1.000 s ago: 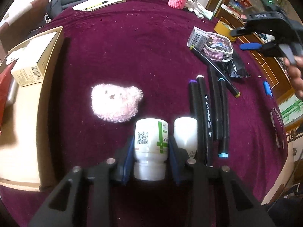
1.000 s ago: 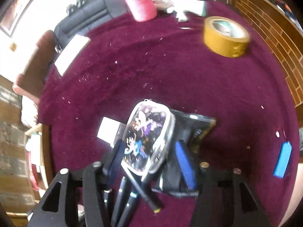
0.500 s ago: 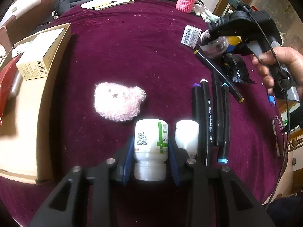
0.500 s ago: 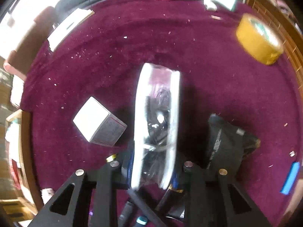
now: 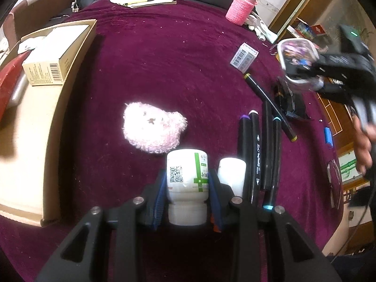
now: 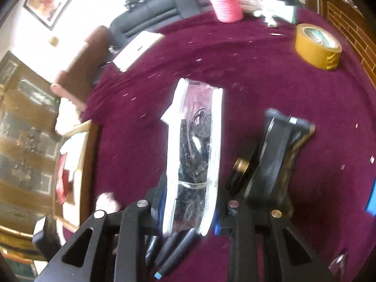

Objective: Organize objects
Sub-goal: 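Carry the pill bottle with the left tool while the right tool carries the clear pencil case to the tray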

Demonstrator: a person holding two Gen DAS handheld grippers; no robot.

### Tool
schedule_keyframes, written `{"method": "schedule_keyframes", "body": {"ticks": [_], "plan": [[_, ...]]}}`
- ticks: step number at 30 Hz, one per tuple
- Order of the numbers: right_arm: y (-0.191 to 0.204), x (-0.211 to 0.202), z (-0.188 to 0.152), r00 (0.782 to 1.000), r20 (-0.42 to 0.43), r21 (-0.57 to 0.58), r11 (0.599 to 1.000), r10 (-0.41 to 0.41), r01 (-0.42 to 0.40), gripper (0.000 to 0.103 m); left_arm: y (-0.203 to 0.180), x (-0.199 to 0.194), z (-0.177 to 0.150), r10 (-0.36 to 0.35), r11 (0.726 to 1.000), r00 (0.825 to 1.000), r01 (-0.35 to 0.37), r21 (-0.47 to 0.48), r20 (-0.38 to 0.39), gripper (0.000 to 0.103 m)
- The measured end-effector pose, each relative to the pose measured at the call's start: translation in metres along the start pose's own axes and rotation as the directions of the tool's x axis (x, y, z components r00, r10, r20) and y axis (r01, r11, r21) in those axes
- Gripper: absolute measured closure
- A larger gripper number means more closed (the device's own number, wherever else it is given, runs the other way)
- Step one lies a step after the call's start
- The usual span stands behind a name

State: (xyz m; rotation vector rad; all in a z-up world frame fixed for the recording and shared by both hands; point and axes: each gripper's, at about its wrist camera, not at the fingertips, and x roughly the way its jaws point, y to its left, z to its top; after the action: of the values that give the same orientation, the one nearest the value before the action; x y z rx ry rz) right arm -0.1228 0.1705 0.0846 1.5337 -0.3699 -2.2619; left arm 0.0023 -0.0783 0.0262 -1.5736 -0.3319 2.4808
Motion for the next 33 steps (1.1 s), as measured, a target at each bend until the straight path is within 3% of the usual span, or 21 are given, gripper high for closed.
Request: {"method": "schedule_keyframes", "body": {"ticks": [9, 17, 25, 33], "plan": [[0.038, -0.005, -0.052, 0.997, -0.047, -0.083, 0.995, 0.058, -0.062, 0.071, 0.000, -0.015, 0.005, -0.030, 0.999, 0.999, 0.031, -0.011, 0.030, 0.070], [0.072, -0.006, -0.066, 0.994, -0.057, -0.128, 0.987, 0.092, -0.099, 0.071, 0.010, -0.043, 0.004, -0.043, 0.999, 0.996, 0.045, -0.023, 0.079, 0.070], [0.125, 0.007, -0.071, 0.989, -0.087, -0.200, 0.970, 0.123, -0.138, 0.070, 0.049, -0.076, 0.010, -0.026, 0.997, 0.989, 0.037, -0.073, 0.147, 0.070], [0.187, 0.042, -0.075, 0.977, -0.157, -0.277, 0.943, 0.144, -0.184, 0.070, 0.099, -0.089, 0.009, 0.009, 0.989, 0.987, 0.015, -0.144, 0.161, 0.070]]}}
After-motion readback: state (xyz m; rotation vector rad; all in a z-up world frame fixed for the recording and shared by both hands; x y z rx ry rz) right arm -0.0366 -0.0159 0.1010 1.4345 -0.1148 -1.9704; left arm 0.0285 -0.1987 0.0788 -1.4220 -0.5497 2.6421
